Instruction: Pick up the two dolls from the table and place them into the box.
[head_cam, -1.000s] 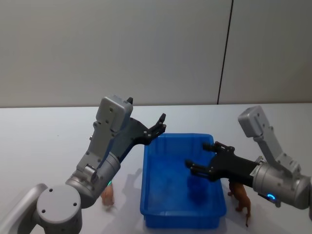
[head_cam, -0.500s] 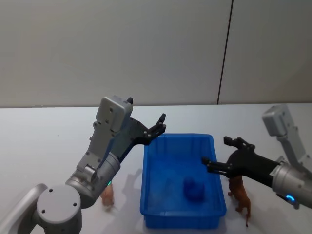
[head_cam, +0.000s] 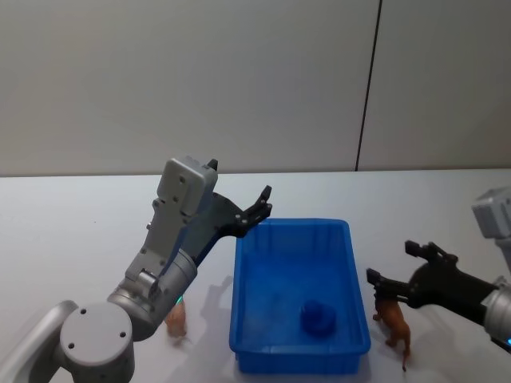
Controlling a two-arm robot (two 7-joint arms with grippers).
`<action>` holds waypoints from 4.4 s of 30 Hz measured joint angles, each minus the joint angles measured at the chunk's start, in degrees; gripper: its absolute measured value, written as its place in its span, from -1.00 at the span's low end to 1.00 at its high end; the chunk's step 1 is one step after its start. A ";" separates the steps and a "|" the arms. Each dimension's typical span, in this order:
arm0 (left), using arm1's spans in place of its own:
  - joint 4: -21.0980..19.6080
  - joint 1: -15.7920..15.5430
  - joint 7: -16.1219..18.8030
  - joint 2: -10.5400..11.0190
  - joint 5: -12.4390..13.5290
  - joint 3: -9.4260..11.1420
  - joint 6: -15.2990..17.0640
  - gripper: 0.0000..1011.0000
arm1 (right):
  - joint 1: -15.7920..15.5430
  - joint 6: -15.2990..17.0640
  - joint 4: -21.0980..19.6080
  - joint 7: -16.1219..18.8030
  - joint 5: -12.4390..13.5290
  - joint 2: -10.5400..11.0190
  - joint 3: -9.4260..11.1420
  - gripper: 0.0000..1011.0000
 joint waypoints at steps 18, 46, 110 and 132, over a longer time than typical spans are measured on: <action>0.00 0.00 0.00 0.00 0.00 0.00 0.00 0.98 | -4.87 3.60 -1.59 -1.22 1.85 3.67 0.90 0.98; 0.00 0.00 0.00 0.00 0.00 0.00 0.00 0.98 | -3.76 7.35 2.39 -0.89 -0.20 1.74 -1.46 0.61; 0.00 0.00 0.00 0.00 0.00 0.00 0.00 0.98 | 8.63 2.58 3.41 1.18 -2.99 -6.29 -4.08 -0.40; 0.00 0.00 0.00 0.00 0.00 0.00 0.00 0.98 | 10.40 2.40 8.00 1.31 -3.02 -8.40 -5.82 0.77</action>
